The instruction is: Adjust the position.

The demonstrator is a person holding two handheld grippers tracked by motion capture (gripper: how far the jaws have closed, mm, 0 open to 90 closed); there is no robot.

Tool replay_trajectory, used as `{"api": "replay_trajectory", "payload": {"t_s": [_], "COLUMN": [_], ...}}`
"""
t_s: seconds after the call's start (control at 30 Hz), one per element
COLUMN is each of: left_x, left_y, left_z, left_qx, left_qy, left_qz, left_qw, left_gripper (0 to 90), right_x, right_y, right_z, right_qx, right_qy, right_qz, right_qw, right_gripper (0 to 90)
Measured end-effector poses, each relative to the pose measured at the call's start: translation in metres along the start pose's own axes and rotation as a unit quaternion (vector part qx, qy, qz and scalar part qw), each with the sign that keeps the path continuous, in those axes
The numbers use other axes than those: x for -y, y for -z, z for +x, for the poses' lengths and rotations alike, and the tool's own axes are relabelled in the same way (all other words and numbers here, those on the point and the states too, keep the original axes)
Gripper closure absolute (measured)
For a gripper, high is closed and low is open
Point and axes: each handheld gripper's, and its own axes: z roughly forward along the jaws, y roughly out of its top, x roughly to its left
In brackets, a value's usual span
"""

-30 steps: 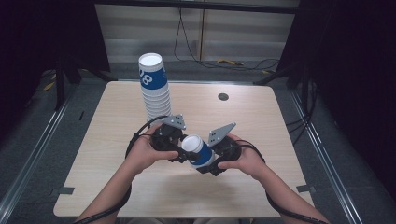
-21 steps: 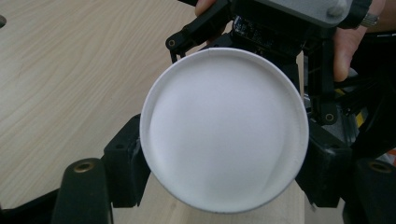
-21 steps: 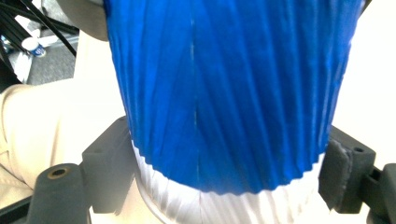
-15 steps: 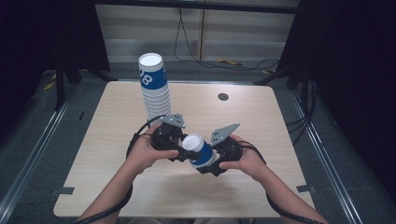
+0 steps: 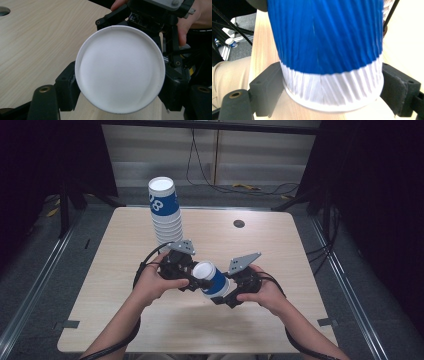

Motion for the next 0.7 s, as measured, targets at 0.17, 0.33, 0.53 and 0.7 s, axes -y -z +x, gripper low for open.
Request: {"api": "replay_trajectory", "payload": {"t_s": [0.17,0.33,0.53,0.7], "left_x": [-0.0009,-0.0004,0.0009,0.0023], "left_y": [0.0027,0.0029,0.0015,0.0003], "left_z": [0.0008,0.0005,0.0014,0.002], "left_qx": [-0.004,-0.007,-0.004,-0.003], "left_qy": [-0.002,0.0,0.003,0.005], "left_qz": [-0.002,-0.001,0.0,0.003], "left_qw": [1.0,1.0,1.0,1.0], "left_gripper": [29.4,29.4,29.5,29.4], "right_x": [0.0002,0.0011,0.0021,0.0037], "right_y": [0.0036,0.0043,0.0062,0.0085], "right_z": [0.0,0.0006,0.0002,-0.0003], "right_qx": [0.003,0.003,0.008,0.011], "right_qy": [0.001,0.001,0.002,0.0], "right_qz": [-0.014,-0.022,-0.032,-0.036], "right_qw": [0.9999,0.9998,0.9994,0.9993], "right_gripper": [13.5,13.2,13.1,13.1]}}
